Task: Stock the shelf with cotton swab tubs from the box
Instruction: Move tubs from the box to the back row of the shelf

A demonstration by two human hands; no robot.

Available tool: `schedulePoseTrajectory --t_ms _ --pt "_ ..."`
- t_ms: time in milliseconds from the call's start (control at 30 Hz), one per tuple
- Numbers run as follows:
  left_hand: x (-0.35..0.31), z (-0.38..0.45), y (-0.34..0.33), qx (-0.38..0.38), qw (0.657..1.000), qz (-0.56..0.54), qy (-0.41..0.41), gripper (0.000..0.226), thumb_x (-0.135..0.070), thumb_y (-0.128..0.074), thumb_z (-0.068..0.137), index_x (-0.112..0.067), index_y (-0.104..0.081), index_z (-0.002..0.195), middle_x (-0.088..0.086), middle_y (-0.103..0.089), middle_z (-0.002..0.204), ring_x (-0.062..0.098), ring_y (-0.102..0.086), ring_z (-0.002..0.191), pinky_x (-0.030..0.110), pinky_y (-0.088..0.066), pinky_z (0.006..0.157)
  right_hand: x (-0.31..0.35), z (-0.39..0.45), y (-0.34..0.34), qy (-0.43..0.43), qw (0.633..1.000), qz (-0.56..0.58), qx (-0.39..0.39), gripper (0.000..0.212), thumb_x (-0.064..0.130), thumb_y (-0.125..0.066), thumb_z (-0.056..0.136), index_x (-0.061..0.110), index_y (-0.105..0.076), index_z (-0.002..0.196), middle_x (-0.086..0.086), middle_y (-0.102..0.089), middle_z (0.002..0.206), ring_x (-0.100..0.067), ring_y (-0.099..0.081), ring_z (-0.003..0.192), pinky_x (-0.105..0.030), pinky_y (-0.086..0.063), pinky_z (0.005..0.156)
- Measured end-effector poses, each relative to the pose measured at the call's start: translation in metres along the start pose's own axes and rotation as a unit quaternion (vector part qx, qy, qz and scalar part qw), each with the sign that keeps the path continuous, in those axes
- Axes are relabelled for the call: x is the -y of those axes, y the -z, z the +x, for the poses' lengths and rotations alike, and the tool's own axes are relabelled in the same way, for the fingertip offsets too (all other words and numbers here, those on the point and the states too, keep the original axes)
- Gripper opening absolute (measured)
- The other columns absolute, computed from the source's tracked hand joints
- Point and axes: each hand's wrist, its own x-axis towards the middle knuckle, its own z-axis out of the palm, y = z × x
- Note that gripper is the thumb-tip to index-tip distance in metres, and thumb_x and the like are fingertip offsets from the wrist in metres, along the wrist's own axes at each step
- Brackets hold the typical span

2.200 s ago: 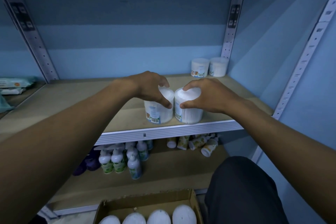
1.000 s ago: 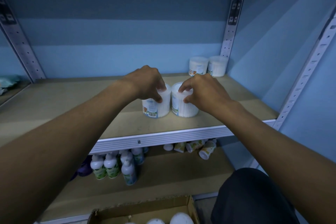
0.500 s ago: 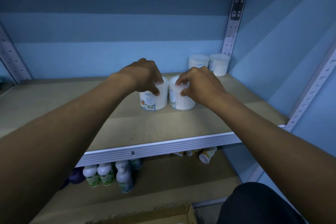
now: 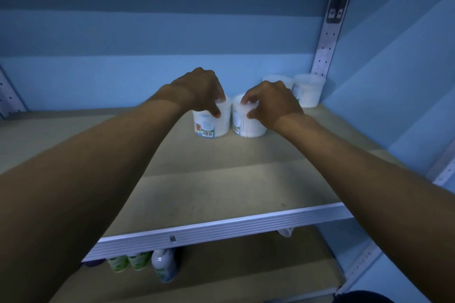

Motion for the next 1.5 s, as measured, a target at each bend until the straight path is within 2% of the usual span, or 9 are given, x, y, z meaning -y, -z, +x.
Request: schedulePoseTrajectory --t_ms 300,500,667,800,967,1133,1267,1367,1500 --pt "0.011 0.048 -0.010 -0.017 1.000 0.020 -0.009 0.044 -0.030 -0.087 0.071 -0.022 -0.074 0.112 -0.002 -0.071 0.116 0.022 -0.060 0.108 0.036 -0.051 0.092 -0.020 0.048 -0.023 0.031 0.999 -0.004 -0.036 0.031 0.014 -0.085 0.075 0.022 -0.078 0.104 -0.002 -0.070 0.113 -0.025 -0.061 0.109 -0.034 -0.050 0.091" --pt "0.019 0.074 -0.018 -0.033 0.999 0.038 -0.020 0.043 -0.032 -0.081 0.078 -0.023 -0.070 0.118 0.000 -0.058 0.125 0.022 -0.048 0.119 0.034 -0.045 0.093 -0.032 0.075 -0.033 0.022 0.999 -0.001 -0.042 0.032 0.015 -0.086 0.075 0.024 -0.078 0.104 -0.001 -0.070 0.111 -0.023 -0.062 0.108 -0.031 -0.050 0.091" --pt "0.022 0.092 -0.021 -0.035 0.999 0.031 -0.006 0.041 -0.032 -0.082 0.077 -0.025 -0.071 0.115 -0.003 -0.059 0.126 0.020 -0.053 0.115 0.031 -0.045 0.088 -0.041 0.094 -0.040 0.019 0.999 -0.001 -0.048 0.032 0.017 -0.084 0.076 0.025 -0.077 0.107 -0.001 -0.067 0.114 -0.023 -0.059 0.111 -0.028 -0.046 0.090" --pt "0.022 0.103 -0.022 -0.027 0.999 0.027 0.008 0.041 -0.031 -0.085 0.074 -0.025 -0.073 0.112 -0.003 -0.067 0.122 0.020 -0.061 0.107 0.029 -0.048 0.085 -0.046 0.108 -0.047 0.019 0.999 -0.013 -0.044 0.031 0.020 -0.082 0.079 0.027 -0.076 0.109 0.000 -0.063 0.118 -0.021 -0.053 0.116 -0.020 -0.035 0.083" --pt "0.021 0.111 -0.019 -0.016 0.999 0.035 0.008 0.044 -0.033 -0.086 0.071 -0.024 -0.073 0.112 -0.002 -0.069 0.118 0.022 -0.062 0.106 0.033 -0.051 0.088 -0.051 0.121 -0.050 -0.011 0.999 0.020 -0.031 0.027 0.023 -0.086 0.075 0.030 -0.075 0.099 0.000 -0.064 0.119 -0.019 -0.060 0.109 -0.022 -0.042 0.082" --pt "0.023 0.110 -0.021 -0.015 0.999 0.040 0.006 0.044 -0.034 -0.086 0.072 -0.024 -0.073 0.112 -0.002 -0.067 0.120 0.022 -0.062 0.107 0.034 -0.051 0.089 -0.055 0.123 -0.053 -0.004 0.999 0.018 -0.030 0.024 0.023 -0.084 0.077 0.032 -0.073 0.097 0.000 -0.063 0.119 -0.018 -0.059 0.107 -0.020 -0.038 0.081" --pt "0.025 0.105 -0.024 -0.022 0.999 0.040 0.004 0.045 -0.036 -0.082 0.076 -0.027 -0.070 0.118 -0.001 -0.062 0.128 0.023 -0.057 0.115 0.033 -0.046 0.095 -0.052 0.115 -0.059 0.021 0.999 0.007 -0.044 0.027 0.014 -0.075 0.079 0.025 -0.073 0.104 -0.002 -0.066 0.119 -0.024 -0.055 0.118 -0.026 -0.042 0.096" --pt "0.027 0.097 -0.028 -0.013 0.999 0.040 -0.008 0.053 -0.040 -0.075 0.082 -0.026 -0.061 0.132 0.003 -0.052 0.141 0.023 -0.044 0.131 0.031 -0.036 0.106 -0.050 0.110 -0.060 0.020 0.999 0.011 -0.032 0.032 0.012 -0.076 0.077 0.020 -0.071 0.107 -0.008 -0.067 0.114 -0.029 -0.059 0.112 -0.030 -0.045 0.094" --pt "0.029 0.090 -0.025 0.023 0.999 0.027 0.005 0.076 -0.052 -0.071 0.080 -0.029 -0.042 0.147 0.001 -0.038 0.154 0.022 -0.035 0.140 0.033 -0.031 0.111 -0.042 0.104 -0.051 0.015 1.000 0.014 0.009 0.053 0.015 -0.077 0.080 0.019 -0.059 0.130 -0.013 -0.054 0.131 -0.031 -0.051 0.122 -0.033 -0.040 0.101"
